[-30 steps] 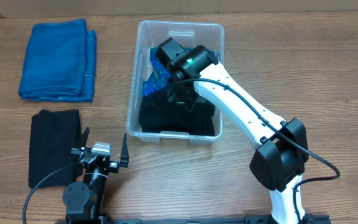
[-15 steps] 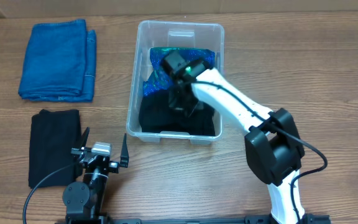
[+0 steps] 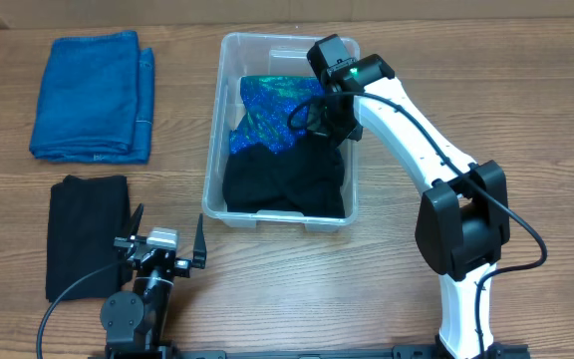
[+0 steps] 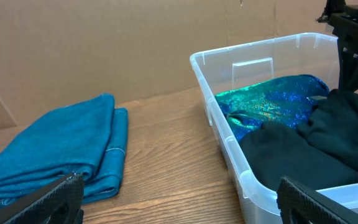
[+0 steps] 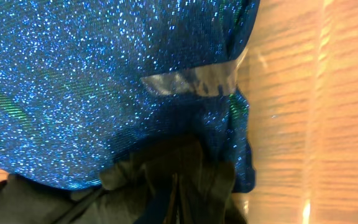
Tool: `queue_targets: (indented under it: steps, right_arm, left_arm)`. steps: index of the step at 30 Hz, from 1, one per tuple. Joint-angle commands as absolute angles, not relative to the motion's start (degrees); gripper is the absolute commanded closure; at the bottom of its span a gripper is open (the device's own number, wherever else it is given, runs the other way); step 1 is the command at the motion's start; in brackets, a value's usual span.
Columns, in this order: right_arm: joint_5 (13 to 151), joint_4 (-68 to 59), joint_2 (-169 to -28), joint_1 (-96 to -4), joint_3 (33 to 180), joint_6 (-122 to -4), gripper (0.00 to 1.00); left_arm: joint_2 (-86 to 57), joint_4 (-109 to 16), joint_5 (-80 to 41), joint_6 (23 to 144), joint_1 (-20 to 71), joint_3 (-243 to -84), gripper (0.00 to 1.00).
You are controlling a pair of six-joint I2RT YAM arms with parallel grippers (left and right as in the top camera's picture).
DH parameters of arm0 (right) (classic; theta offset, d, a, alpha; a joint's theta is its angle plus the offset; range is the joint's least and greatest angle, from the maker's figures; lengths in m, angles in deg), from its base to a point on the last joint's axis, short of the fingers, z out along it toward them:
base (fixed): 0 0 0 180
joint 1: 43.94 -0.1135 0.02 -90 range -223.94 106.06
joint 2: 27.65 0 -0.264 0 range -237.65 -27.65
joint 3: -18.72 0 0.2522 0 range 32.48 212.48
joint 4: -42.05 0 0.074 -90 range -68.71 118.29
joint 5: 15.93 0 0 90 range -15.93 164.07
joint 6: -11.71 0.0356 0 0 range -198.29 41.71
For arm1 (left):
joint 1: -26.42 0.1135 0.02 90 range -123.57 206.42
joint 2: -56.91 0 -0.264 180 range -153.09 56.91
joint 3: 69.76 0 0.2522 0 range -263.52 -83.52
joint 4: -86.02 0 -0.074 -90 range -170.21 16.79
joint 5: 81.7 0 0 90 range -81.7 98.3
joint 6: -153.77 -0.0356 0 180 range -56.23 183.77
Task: Pack container
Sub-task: 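Press the black cloth down into the bin with the right gripper, then raise the right gripper out of the bin and move it right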
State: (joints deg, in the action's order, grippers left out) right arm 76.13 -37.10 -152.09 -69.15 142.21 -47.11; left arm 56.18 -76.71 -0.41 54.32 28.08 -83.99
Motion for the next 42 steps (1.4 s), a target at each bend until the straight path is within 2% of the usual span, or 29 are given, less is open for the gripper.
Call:
queue_targets:
  steps: [1, 5, 8, 17, 20, 25, 31, 35, 38, 42]
  right_arm:
    - [72.11, -39.87, -150.93, -69.00, 147.22, -47.31, 0.96]
    - [71.50, -47.89, -148.51, -69.00, 155.57, -47.94, 0.94]
    - [76.09, -51.61, -148.75, -69.08, 154.43, -48.33, 0.92]
    - [78.69, -28.00, -149.06, -69.11, 130.56, -48.77, 0.91]
    - [79.28, -25.84, -149.27, -69.11, 127.68, -48.75, 0.90]
    - [78.60, -27.59, -149.16, -69.11, 130.17, -49.41, 0.91]
    - [74.78, -38.39, -148.95, -70.05, 143.30, -50.28, 0.91]
    - [73.62, -38.36, -148.99, -73.04, 143.11, -51.00, 0.90]
    - [68.50, -37.82, -149.58, -76.25, 142.26, -51.09, 0.85]
    - [61.20, -37.18, -152.33, -77.17, 139.74, -47.44, 0.84]
  left_arm:
    - [56.66, -76.60, -0.15, 53.51, 28.38, -83.79, 0.00]
    - [56.66, -76.60, -0.15, 53.51, 28.38, -83.79, 0.00]
    - [56.66, -76.60, -0.15, 53.51, 28.38, -83.79, 0.00]
    - [56.66, -76.62, -0.15, 53.51, 28.38, -83.79, 0.00]
    - [56.66, -76.60, -0.15, 53.51, 28.38, -83.79, 0.00]
    - [56.66, -76.60, -0.15, 53.51, 28.38, -83.79, 0.00]
    - [56.66, -76.60, -0.15, 53.51, 28.38, -83.79, 0.00]
    - [56.66, -76.60, -0.15, 53.49, 28.38, -83.79, 0.00]
    - [56.66, -76.60, -0.15, 53.51, 28.38, -83.79, 0.00]
    - [56.66, -76.60, -0.15, 53.51, 28.38, -83.79, 0.00]
